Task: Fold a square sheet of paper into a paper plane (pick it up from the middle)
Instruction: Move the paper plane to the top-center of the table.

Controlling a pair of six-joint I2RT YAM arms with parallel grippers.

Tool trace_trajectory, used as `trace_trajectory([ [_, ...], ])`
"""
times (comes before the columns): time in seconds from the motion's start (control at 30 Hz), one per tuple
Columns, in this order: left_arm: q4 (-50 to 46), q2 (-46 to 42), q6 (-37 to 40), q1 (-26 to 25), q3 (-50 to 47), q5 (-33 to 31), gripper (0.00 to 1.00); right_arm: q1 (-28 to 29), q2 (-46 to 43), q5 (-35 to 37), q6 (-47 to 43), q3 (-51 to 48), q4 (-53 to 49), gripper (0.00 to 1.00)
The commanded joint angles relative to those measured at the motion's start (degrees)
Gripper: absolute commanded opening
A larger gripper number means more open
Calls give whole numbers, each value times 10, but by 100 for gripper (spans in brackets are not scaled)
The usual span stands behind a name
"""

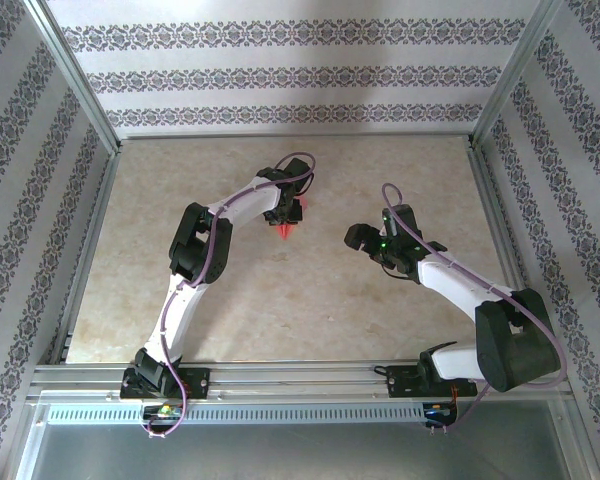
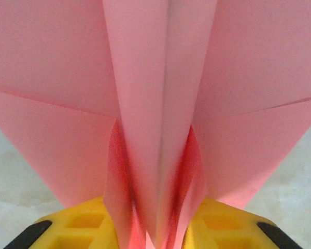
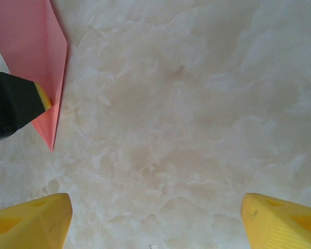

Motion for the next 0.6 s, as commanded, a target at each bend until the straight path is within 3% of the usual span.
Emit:
trace_trajectory([
  [0.0,-39,24,-5,6,10,-9,31,-4,-3,-8,1,-8,6,85],
  [0.23,-41,32,-4,6,12,-3,26,-4,2,-10,2,-7,8,85],
  [0.57,-55,-7,-6,6,38,-14,30,-4,3,-10,3,-2,7,85],
])
